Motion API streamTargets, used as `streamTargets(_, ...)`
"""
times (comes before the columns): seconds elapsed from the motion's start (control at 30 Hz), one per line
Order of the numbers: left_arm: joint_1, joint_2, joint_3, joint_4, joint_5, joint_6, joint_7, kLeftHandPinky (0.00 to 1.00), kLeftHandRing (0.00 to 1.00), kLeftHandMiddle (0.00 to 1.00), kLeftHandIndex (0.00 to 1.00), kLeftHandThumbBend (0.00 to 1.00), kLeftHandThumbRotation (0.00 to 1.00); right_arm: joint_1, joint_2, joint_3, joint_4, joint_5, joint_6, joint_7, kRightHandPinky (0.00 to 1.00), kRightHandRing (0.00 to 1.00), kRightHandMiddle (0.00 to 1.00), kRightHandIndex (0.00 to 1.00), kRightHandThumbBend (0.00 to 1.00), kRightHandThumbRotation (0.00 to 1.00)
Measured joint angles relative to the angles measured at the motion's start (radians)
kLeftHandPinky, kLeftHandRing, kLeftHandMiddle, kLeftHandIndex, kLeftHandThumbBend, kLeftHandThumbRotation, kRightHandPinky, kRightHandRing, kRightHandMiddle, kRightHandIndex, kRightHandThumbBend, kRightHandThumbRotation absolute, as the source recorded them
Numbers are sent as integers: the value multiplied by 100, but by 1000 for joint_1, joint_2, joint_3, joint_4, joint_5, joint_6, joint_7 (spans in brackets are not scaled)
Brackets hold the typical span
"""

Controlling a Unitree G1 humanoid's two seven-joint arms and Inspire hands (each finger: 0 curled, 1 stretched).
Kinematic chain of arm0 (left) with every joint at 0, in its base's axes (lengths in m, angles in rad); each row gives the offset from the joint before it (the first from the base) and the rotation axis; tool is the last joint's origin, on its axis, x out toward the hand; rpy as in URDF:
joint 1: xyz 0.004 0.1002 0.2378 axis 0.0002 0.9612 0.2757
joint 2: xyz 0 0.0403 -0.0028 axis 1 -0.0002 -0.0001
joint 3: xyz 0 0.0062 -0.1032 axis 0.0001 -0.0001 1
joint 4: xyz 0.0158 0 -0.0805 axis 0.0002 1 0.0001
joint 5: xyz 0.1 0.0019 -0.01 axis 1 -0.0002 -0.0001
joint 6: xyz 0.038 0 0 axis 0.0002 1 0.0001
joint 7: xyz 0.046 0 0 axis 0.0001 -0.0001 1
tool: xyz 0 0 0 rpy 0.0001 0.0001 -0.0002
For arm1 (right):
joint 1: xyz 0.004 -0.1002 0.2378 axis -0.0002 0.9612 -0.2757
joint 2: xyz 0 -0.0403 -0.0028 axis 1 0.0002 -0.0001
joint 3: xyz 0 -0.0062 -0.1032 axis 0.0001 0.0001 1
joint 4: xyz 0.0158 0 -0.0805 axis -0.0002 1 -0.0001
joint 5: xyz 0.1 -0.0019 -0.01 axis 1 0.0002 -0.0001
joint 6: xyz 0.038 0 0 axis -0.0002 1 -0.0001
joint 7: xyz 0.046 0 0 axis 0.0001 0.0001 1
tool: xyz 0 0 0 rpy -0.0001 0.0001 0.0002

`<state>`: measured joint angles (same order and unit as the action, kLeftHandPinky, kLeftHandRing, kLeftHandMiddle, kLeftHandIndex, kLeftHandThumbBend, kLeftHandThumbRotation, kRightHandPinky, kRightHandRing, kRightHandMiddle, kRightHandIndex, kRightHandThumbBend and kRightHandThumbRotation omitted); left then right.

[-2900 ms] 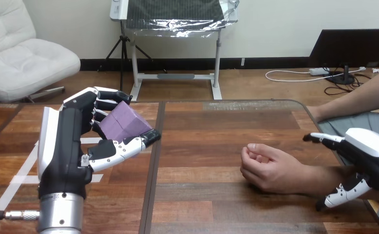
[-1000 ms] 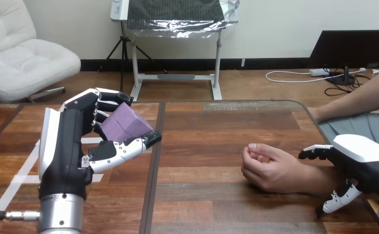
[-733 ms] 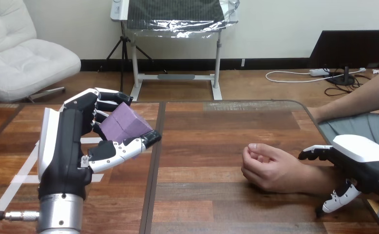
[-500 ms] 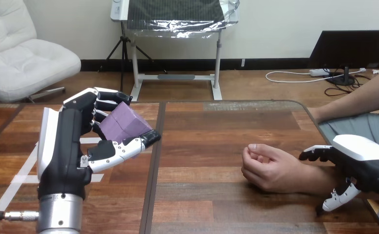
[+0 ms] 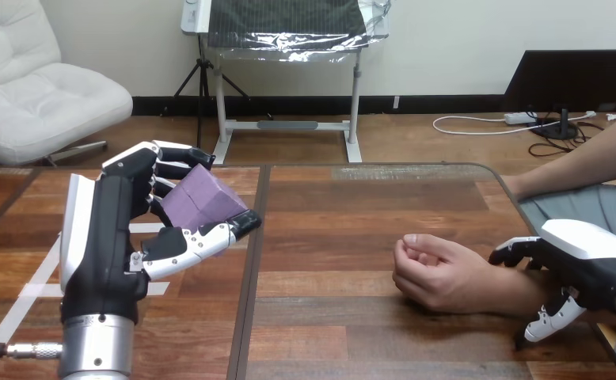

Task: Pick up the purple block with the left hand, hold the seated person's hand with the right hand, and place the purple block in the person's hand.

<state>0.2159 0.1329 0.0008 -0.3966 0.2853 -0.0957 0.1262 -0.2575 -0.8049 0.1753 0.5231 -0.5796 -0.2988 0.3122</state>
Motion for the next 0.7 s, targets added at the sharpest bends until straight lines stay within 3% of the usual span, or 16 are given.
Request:
streamTargets(0.43,0,0,8,0,1,-6,0,25,31,37,40,73,0,-5,0,10,7,18,-4,22,58,71,75,74,78,12)
streamTargets(0.7,2,0,8,0,0,-18,0,25,31,37,40,72,0,-21,2,12,30,38,-7,41,53,61,67,71,78,10)
